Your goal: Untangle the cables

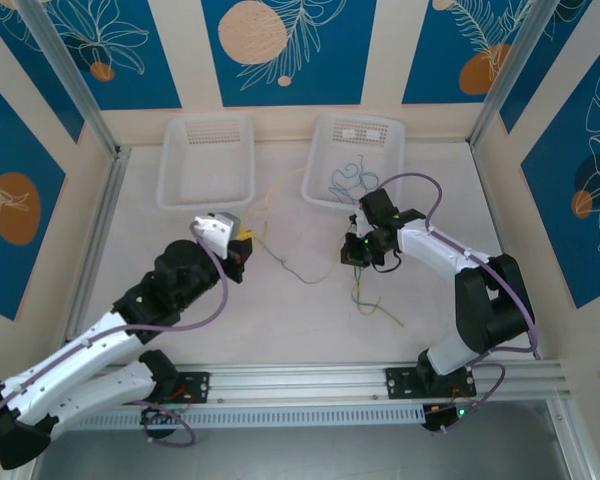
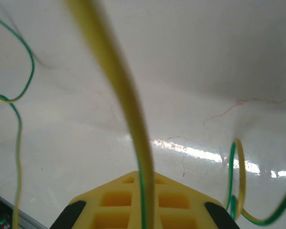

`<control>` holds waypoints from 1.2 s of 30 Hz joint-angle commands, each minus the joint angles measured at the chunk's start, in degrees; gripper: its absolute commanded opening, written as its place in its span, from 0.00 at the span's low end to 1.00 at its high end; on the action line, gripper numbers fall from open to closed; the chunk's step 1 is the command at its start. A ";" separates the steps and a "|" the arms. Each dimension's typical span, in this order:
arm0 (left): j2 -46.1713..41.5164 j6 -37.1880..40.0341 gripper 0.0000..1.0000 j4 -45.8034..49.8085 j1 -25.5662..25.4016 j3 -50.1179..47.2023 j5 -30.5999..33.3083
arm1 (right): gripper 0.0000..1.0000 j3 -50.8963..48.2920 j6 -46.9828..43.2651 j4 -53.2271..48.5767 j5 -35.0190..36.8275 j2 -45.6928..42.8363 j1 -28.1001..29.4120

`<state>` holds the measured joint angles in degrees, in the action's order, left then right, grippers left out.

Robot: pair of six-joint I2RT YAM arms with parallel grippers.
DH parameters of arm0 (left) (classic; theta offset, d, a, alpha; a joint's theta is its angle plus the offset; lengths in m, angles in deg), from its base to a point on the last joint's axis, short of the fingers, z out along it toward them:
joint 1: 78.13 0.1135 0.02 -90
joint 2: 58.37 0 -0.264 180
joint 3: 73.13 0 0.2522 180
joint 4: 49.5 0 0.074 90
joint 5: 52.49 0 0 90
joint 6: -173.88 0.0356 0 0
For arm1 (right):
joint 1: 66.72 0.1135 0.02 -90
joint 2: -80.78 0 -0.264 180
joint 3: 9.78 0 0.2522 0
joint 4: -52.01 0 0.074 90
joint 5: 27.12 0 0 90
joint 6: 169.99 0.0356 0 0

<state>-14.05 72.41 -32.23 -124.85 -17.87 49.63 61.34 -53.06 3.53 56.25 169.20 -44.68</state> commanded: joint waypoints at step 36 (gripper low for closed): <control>20.94 -2.94 0.00 12.11 21.20 20.05 -8.43 | 0.00 -0.23 -2.23 8.94 -12.44 -13.06 6.36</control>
<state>4.90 69.22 -23.21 -106.01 -0.21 42.94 61.32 -54.17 12.01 45.23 156.96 -38.91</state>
